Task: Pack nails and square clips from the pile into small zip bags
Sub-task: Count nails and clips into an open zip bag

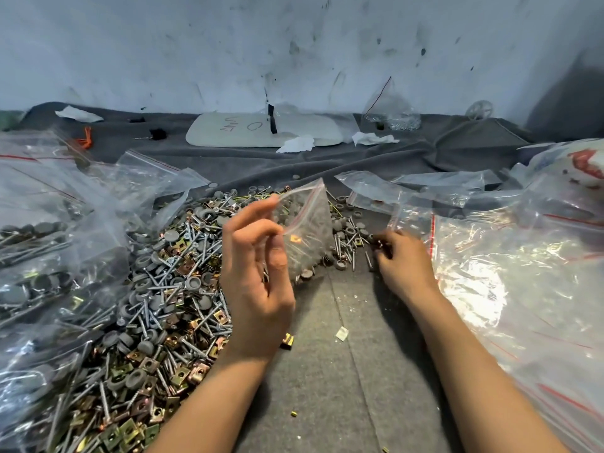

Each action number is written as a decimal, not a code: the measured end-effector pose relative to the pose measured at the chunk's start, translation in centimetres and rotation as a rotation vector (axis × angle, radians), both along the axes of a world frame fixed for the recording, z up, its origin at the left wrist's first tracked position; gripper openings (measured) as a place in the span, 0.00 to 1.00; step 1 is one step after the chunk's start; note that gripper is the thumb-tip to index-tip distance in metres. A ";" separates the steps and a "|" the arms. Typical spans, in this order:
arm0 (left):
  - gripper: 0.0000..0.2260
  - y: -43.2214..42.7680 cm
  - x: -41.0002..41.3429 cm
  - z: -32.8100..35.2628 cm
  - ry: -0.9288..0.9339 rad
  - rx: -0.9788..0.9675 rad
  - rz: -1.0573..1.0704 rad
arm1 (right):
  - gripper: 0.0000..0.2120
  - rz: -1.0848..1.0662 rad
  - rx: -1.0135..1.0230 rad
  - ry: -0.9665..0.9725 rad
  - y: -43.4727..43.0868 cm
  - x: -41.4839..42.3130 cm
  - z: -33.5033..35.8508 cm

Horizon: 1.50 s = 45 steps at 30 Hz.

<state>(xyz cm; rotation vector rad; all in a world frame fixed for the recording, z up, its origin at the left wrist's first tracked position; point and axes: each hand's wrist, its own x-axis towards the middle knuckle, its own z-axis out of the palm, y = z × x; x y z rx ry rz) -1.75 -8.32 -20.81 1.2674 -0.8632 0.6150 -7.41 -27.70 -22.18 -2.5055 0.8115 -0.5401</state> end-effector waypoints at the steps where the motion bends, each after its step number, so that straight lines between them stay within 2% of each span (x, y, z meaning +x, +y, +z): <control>1: 0.08 0.0 0.1 0.0 -0.002 -0.020 0.000 | 0.13 -0.004 -0.017 0.012 0.0 0.0 0.0; 4: 0.08 0.0 0.3 0.1 -0.008 -0.034 0.007 | 0.10 -0.020 -0.014 -0.016 0.4 -0.1 0.5; 9: 0.07 0.1 0.0 0.5 0.014 -0.009 -0.025 | 0.06 -0.021 -0.093 0.186 0.9 -0.1 0.7; 13: 0.06 0.1 -0.5 0.6 0.046 0.106 -0.068 | 0.11 0.012 -0.095 0.147 0.9 0.1 0.2; 15: 0.05 0.0 -0.7 0.7 0.002 0.194 -0.070 | 0.11 0.053 -0.017 -0.054 1.0 0.0 0.7; 17: 0.06 -0.2 -0.9 0.7 -0.072 0.279 -0.066 | 0.10 0.109 0.118 -0.364 1.9 -0.4 2.1; 20: 0.06 -0.5 -1.2 0.1 -0.173 0.364 -0.077 | 0.12 0.221 0.234 -0.762 3.5 -1.2 4.2; 22: 0.05 -0.5 -1.3 -0.1 -0.187 0.389 -0.091 | 0.13 0.295 0.277 -0.903 4.5 -1.7 5.2; 24: 0.05 -0.6 -1.3 -0.2 -0.178 0.400 -0.102 | 0.13 0.380 0.292 -0.944 5.4 -2.3 5.8; 29: 0.04 -0.6 -1.2 -0.3 -0.169 0.387 -0.134 | 0.13 0.523 0.255 -0.866 6.3 -2.4 6.0; 31: 0.03 -0.6 -1.2 -0.3 -0.162 0.371 -0.112 | 0.14 0.464 0.285 -0.917 5.8 -2.2 5.8; 33: 0.05 -0.6 -1.3 -0.3 -0.136 0.342 -0.077 | 0.13 0.297 0.274 -0.947 4.7 -1.8 5.1; 34: 0.06 -0.6 -1.4 -0.2 -0.116 0.330 -0.062 | 0.12 0.201 0.230 -0.897 4.1 -1.6 4.5; 36: 0.07 -0.7 -1.5 0.0 -0.076 0.305 -0.040 | 0.10 0.092 0.172 -0.618 3.0 -0.8 3.0; 38: 0.07 -0.7 -1.6 0.1 -0.037 0.283 -0.043 | 0.13 0.078 0.174 -0.274 2.5 0.0 1.3; 40: 0.07 -0.6 -1.7 0.2 -0.022 0.269 -0.037 | 0.17 0.085 0.146 -0.059 2.6 0.5 0.2; 45: 0.06 -0.5 -1.6 0.3 0.007 0.276 -0.009 | 0.16 0.044 0.155 -0.047 3.2 1.0 -0.2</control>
